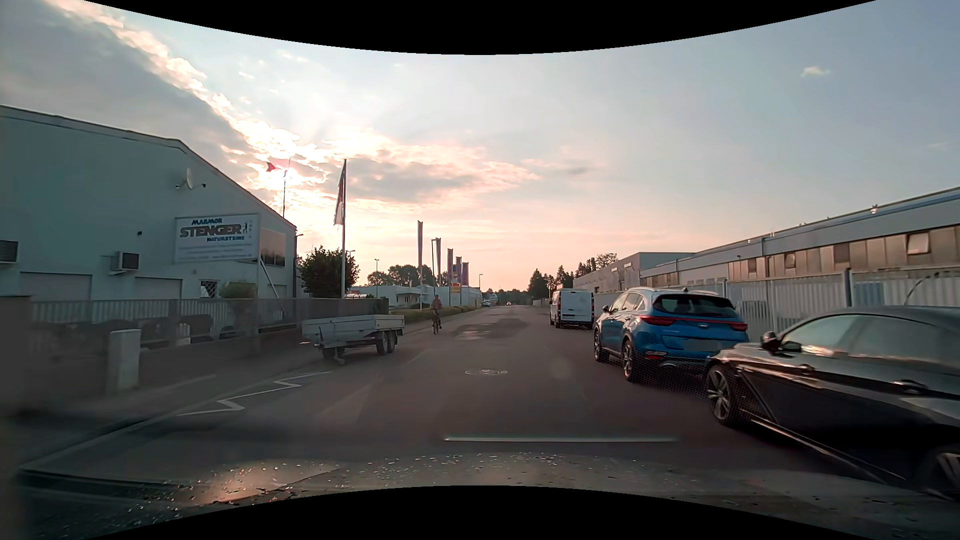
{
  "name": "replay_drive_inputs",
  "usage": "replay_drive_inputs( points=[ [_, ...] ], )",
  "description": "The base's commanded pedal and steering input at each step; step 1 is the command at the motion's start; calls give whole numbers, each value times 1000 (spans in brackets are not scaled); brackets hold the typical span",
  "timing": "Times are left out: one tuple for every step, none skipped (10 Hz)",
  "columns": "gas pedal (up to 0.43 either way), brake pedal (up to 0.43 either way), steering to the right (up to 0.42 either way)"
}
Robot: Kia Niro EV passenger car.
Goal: Follow the waypoints while adhering to traffic rules and regulations
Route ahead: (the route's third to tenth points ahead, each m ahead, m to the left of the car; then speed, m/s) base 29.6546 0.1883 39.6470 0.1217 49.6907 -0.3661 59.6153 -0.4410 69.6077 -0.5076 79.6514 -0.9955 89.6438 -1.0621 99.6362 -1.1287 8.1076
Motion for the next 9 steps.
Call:
replay_drive_inputs(
  points=[
    [59,0,8],
    [59,0,8],
    [59,0,7],
    [59,0,7],
    [59,0,7],
    [59,0,7],
    [59,0,7],
    [59,0,7],
    [59,0,7]
  ],
)
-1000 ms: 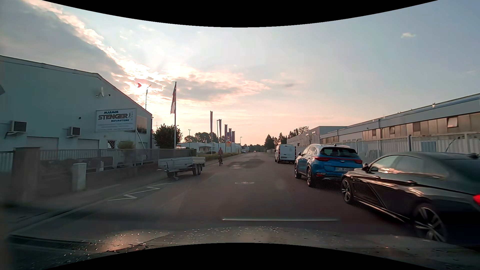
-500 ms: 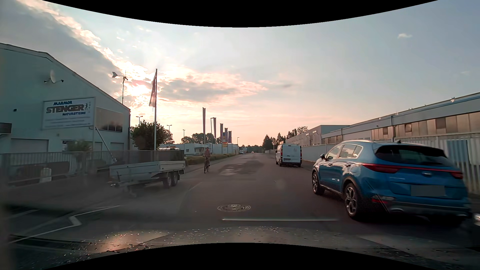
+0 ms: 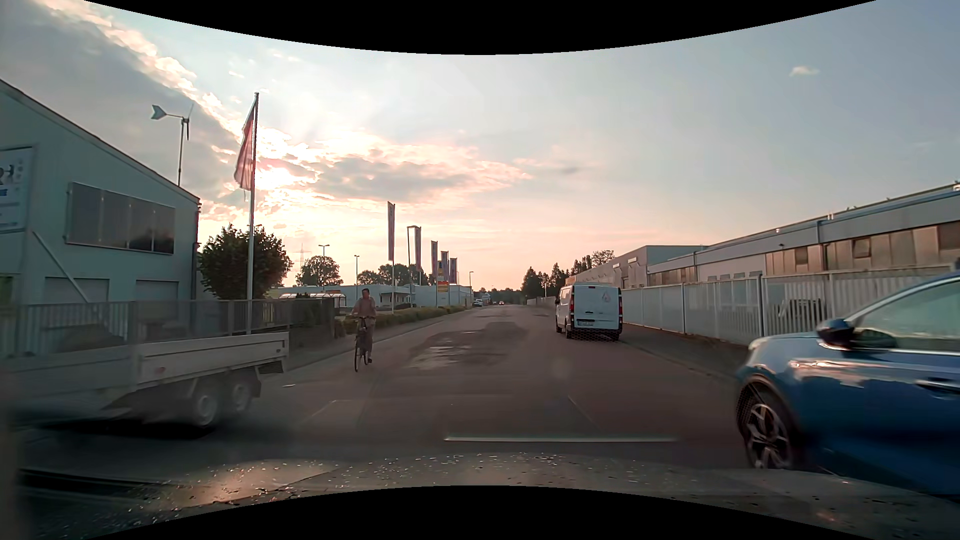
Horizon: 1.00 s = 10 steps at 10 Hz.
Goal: Follow the waypoints while adhering to traffic rules and regulations
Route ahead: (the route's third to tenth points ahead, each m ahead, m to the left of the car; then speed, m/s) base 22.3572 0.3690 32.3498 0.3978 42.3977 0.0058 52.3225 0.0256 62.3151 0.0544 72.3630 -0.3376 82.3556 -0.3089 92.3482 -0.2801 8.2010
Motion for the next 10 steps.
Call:
replay_drive_inputs(
  points=[
    [59,0,7],
    [59,0,5],
    [47,0,3],
    [47,0,1],
    [47,0,1],
    [47,0,0],
    [47,0,0],
    [47,0,0],
    [47,0,-2],
    [47,0,-2]
  ],
)
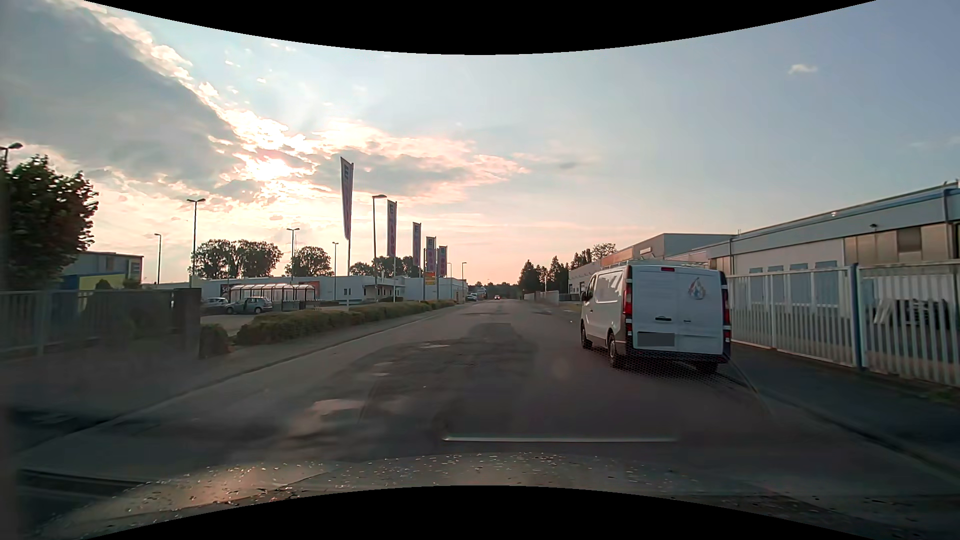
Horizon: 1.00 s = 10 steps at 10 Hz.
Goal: Follow the waypoints while adhering to traffic rules and regulations
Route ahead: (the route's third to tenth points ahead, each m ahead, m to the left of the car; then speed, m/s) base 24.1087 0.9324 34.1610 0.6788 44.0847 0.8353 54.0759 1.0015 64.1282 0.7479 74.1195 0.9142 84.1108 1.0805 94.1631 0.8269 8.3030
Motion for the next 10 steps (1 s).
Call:
replay_drive_inputs(
  points=[
    [47,0,-2],
    [47,0,-3],
    [47,0,-3],
    [47,0,-2],
    [47,0,-2],
    [47,0,-2],
    [47,0,0],
    [47,0,3],
    [47,0,5],
    [47,0,8]
  ],
)
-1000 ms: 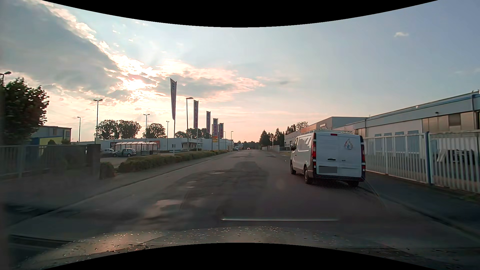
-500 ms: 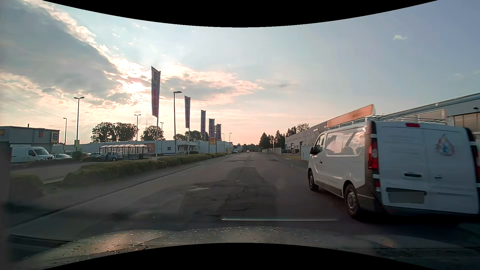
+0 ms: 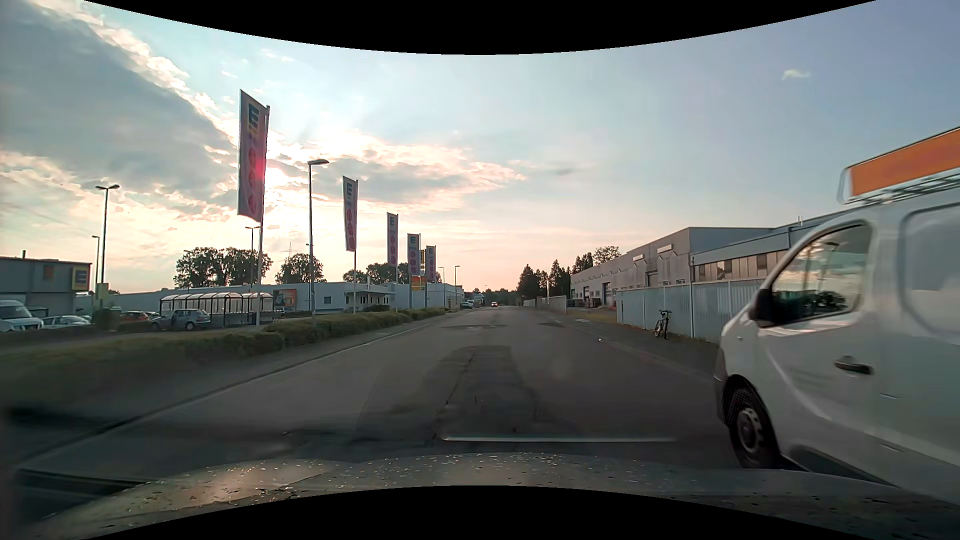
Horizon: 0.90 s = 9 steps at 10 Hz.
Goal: Follow the waypoints while adhering to traffic rules and regulations
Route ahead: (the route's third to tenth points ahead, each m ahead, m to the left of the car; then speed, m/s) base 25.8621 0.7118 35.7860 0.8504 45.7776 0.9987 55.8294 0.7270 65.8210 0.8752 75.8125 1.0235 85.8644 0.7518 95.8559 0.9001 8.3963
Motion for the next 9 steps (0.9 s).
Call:
replay_drive_inputs(
  points=[
    [47,0,8],
    [47,0,8],
    [47,0,8],
    [47,0,8],
    [47,0,8],
    [47,0,8],
    [47,0,8],
    [47,0,8],
    [47,0,8]
  ],
)
